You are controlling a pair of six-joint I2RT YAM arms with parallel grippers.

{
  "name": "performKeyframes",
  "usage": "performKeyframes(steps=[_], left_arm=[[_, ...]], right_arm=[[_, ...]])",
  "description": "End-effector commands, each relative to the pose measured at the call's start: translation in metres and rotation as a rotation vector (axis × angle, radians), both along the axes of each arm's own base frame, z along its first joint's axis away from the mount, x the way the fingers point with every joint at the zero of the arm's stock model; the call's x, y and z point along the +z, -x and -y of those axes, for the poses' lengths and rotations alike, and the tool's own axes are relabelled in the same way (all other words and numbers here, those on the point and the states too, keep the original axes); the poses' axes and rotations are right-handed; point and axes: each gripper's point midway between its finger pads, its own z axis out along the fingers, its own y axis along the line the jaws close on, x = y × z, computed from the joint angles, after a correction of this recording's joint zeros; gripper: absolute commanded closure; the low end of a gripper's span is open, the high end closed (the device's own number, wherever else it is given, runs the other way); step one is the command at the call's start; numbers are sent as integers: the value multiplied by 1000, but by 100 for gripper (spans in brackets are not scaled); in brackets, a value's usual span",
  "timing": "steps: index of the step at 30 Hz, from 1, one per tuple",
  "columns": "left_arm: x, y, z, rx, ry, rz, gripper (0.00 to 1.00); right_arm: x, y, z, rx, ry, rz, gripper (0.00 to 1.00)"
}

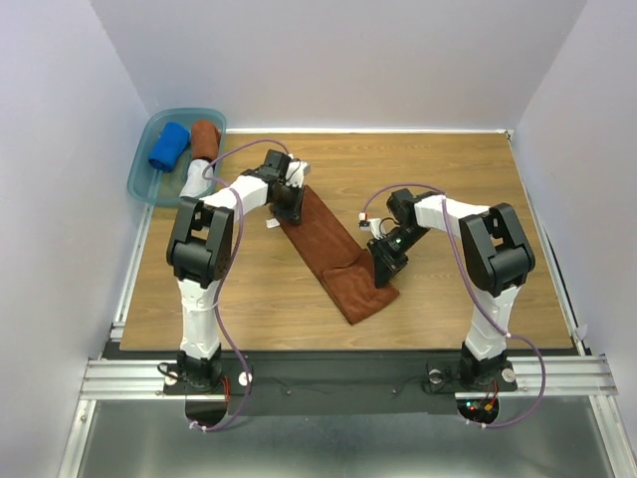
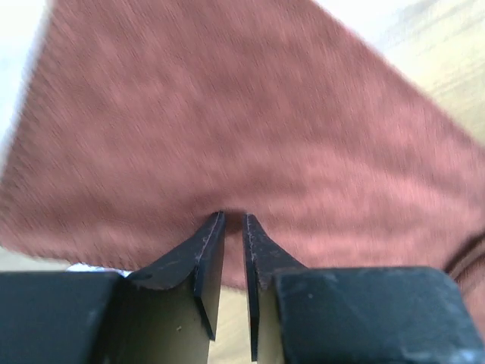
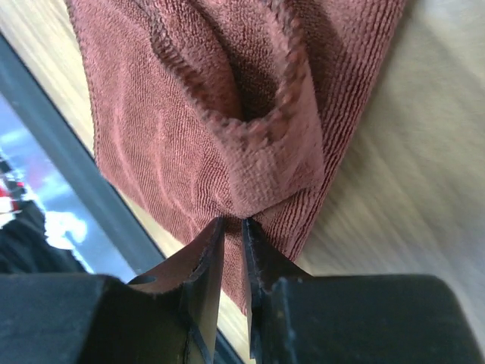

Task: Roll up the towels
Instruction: Fold the towel

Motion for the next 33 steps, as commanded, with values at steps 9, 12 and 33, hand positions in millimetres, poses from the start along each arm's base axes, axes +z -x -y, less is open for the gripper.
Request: performKeyframes(steps=[9,12,33], left_arm=[[-17,-86,43,-117,37,82,75],[-8,-111,56,-146,56,143,72],[293,2,-44,-210,171,930,1]], right_arm=[[-6,0,-68,-152,-237,-161,69],[2,-13,-88,-139,-290,-140,65],[83,-59,-117,-137,-509,9,64]])
